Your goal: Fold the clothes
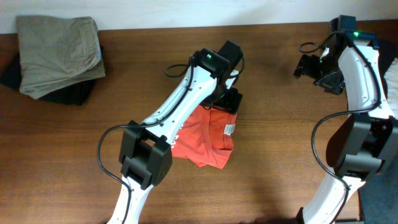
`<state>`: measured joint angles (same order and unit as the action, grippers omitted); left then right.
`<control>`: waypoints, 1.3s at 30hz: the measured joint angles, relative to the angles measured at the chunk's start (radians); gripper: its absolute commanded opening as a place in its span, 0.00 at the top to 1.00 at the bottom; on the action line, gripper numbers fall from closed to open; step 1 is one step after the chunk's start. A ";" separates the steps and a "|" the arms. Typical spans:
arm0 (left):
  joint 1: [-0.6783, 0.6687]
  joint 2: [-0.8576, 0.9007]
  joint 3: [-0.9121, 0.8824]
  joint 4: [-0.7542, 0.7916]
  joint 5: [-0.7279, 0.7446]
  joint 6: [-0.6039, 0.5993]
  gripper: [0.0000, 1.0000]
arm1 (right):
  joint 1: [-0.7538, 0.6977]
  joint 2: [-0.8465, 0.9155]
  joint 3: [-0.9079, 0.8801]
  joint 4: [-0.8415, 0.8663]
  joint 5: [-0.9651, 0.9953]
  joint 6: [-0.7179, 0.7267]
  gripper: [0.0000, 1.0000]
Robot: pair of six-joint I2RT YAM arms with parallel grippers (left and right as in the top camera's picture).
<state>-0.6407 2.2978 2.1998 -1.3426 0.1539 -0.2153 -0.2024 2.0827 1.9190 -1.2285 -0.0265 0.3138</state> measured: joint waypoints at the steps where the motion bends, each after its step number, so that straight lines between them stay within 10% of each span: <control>1: 0.010 -0.006 0.015 -0.027 -0.011 0.002 0.01 | 0.000 0.000 0.000 0.000 0.000 0.000 0.01; 11: 0.511 -0.008 -0.009 -0.157 0.029 0.040 0.01 | 0.000 0.000 0.000 0.001 0.000 0.000 0.01; 22: 0.512 -0.038 -0.526 0.116 0.444 0.247 0.01 | 0.000 0.000 0.000 0.000 0.000 0.000 0.01; 33: 0.453 -0.061 -0.662 0.322 0.535 0.204 0.93 | 0.000 0.000 0.000 0.000 0.000 0.000 0.01; 39: 0.478 -0.055 -0.522 0.281 0.336 0.170 0.96 | 0.000 0.000 0.000 0.000 0.000 0.000 0.01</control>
<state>-0.1631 2.2425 1.6779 -1.0615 0.4904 -0.0456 -0.2024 2.0827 1.9190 -1.2285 -0.0265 0.3141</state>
